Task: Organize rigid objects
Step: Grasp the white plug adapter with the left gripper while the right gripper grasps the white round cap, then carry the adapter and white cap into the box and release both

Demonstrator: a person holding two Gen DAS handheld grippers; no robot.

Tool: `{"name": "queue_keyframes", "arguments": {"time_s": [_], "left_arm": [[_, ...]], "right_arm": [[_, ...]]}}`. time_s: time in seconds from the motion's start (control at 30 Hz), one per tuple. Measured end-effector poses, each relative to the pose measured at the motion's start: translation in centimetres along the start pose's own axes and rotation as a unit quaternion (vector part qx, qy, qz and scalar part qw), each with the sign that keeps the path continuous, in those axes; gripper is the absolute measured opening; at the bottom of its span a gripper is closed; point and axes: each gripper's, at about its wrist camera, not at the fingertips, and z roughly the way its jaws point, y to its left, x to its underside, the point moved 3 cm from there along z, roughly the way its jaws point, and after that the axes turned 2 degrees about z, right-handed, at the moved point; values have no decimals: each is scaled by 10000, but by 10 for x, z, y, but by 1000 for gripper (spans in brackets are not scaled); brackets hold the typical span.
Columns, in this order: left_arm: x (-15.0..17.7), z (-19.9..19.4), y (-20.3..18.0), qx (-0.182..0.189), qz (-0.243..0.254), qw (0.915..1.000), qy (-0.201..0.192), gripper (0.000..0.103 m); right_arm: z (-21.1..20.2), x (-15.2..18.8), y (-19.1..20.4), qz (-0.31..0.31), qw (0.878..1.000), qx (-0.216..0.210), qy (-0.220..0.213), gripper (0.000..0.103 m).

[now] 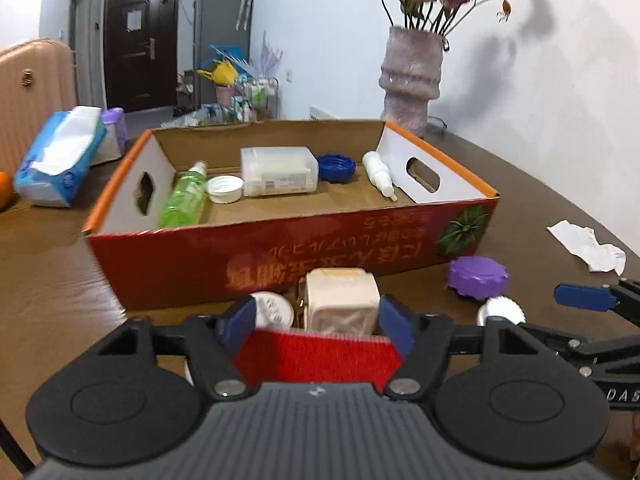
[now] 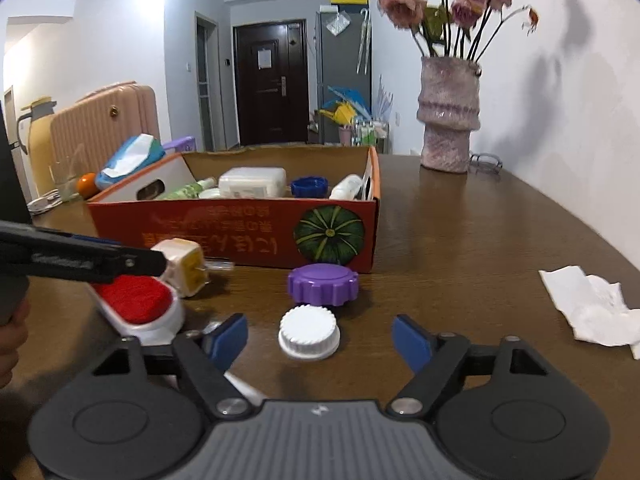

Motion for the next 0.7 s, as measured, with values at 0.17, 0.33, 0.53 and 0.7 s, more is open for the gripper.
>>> {"name": "queue_keyframes", "arguments": {"time_s": [0.17, 0.33, 0.53, 0.7], "left_arm": [[-4, 21, 0, 178, -78, 9997, 115, 69], [-1, 24, -2, 247, -77, 9996, 123, 53], [1, 9, -11, 170, 4, 9999, 24, 52], [1, -28, -20, 248, -61, 9993, -290, 52]], "right_arm": [[17, -4, 2, -108, 9997, -100, 178, 64], [27, -2, 3, -101, 9990, -255, 342, 38], [13, -3, 2, -8, 9993, -285, 233, 38], [-20, -7, 2, -12, 9997, -225, -6, 38]]}}
